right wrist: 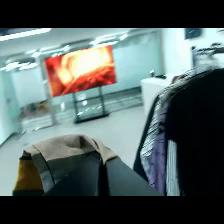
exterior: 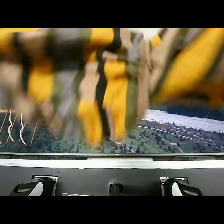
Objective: Fold the clothes and pants, and hang the long-sleeved shirts on hangers.
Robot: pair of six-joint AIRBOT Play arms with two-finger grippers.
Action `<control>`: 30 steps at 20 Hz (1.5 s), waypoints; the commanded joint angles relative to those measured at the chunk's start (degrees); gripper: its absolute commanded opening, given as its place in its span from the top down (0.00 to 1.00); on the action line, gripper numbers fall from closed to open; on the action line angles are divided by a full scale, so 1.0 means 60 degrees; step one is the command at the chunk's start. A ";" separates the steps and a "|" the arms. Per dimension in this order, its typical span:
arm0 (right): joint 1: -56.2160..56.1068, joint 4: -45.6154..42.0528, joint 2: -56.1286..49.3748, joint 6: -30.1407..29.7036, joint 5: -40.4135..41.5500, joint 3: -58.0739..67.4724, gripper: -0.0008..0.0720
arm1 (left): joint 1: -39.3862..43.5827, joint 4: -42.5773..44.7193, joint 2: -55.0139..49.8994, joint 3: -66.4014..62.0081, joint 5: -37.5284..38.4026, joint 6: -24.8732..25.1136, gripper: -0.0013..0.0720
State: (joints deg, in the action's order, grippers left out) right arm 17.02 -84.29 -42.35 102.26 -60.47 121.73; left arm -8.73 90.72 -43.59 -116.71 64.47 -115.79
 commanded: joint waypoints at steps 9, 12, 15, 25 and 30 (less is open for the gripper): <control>-0.0011 0.4503 -0.3738 0.1483 -0.4918 -0.1428 0.94 | 0.0000 -0.2943 -0.1111 0.4153 0.1107 -0.0251 0.95; -0.0903 0.4430 -0.5774 0.0670 -0.5249 -0.2973 0.94 | 0.0463 -0.3410 -0.2419 0.6309 0.1020 -0.0168 0.95; -0.2146 0.2951 -0.7985 0.0237 -0.4248 -0.4105 0.94 | 0.1086 -0.3410 -0.4033 0.7759 0.0233 -0.0164 0.95; -0.2106 -0.0517 -0.8757 -0.0306 -0.2521 -0.4084 0.56 | 0.0474 -0.3479 -0.6022 0.7694 -0.1406 0.0645 0.20; -0.0142 0.1184 -0.7002 -0.0761 -0.3552 -0.5235 0.20 | -0.1049 -0.2932 -0.4342 0.8225 -0.0127 0.0554 0.08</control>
State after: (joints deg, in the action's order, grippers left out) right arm 10.72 -83.46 -89.49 99.46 -77.97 94.48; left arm -10.76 70.98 -74.39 -69.36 59.64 -112.27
